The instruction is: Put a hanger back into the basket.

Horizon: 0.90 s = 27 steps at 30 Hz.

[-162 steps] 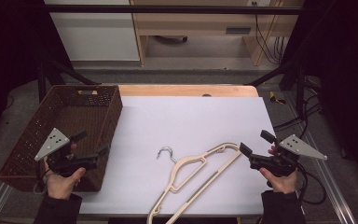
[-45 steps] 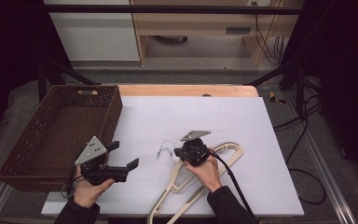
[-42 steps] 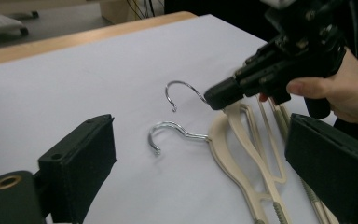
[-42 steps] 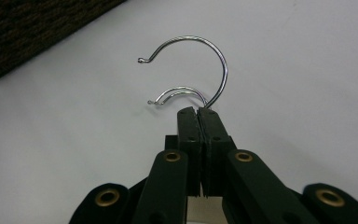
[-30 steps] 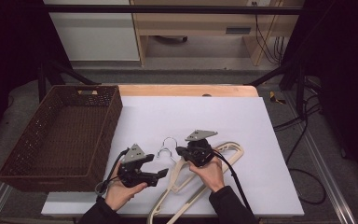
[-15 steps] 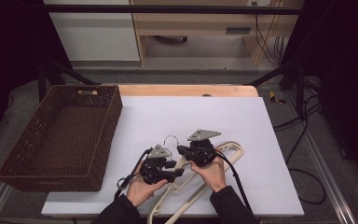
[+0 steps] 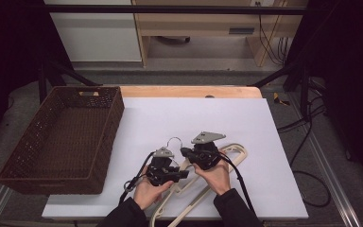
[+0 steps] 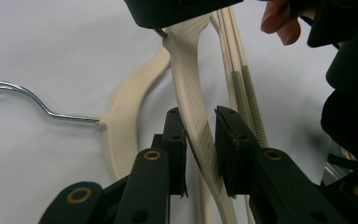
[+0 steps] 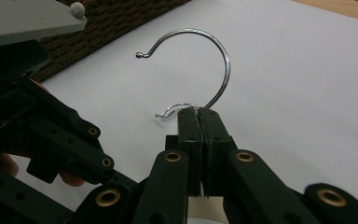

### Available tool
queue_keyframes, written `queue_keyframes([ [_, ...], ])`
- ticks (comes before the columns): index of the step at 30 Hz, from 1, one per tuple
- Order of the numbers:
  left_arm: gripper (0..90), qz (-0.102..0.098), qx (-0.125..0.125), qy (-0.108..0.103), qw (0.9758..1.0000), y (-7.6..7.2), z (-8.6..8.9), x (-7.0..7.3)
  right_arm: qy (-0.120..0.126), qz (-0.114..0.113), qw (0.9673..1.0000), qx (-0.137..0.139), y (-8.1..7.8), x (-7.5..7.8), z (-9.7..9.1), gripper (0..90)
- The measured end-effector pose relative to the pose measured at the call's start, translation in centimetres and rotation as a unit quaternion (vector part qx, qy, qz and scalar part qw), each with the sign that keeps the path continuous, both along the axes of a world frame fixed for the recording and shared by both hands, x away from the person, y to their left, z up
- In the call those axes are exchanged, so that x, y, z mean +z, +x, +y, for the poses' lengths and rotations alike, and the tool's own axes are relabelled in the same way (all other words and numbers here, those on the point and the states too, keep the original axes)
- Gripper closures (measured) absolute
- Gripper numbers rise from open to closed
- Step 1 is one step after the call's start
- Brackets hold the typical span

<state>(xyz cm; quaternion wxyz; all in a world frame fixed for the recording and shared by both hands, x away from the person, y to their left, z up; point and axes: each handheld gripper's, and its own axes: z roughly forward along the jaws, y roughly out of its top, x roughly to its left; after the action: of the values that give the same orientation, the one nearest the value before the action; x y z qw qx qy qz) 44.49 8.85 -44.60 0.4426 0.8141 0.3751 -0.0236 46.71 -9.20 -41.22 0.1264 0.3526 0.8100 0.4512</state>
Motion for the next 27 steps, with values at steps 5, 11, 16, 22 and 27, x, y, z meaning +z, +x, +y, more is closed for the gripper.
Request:
queue_keyframes([
  [5, 77.3, -0.001, 0.005, -0.014, 0.9999, -0.6, 0.2, 0.6, 0.009, -0.018, 0.9998, 0.003, -0.8, 0.8, -0.5, 87.9],
  [11, 80.1, -0.005, 0.009, -0.029, 0.9995, -1.2, 0.1, 1.2, 0.021, -0.027, 0.9994, 0.008, -1.7, 1.5, -1.1, 84.1],
  [16, 83.7, -0.006, 0.002, -0.050, 0.9987, -2.1, 0.2, 2.4, 0.044, -0.043, 0.9979, 0.019, -3.3, 3.0, -2.4, 79.7],
  [22, 85.6, -0.022, -0.005, -0.053, 0.9983, -3.4, 0.0, 3.8, 0.066, -0.071, 0.9949, 0.027, -5.2, 4.8, -3.3, 74.2],
  [27, 85.7, -0.041, -0.013, -0.055, 0.9976, -4.2, 0.4, 5.2, 0.082, -0.092, 0.9917, 0.035, -6.3, 5.5, -4.0, 56.5],
])
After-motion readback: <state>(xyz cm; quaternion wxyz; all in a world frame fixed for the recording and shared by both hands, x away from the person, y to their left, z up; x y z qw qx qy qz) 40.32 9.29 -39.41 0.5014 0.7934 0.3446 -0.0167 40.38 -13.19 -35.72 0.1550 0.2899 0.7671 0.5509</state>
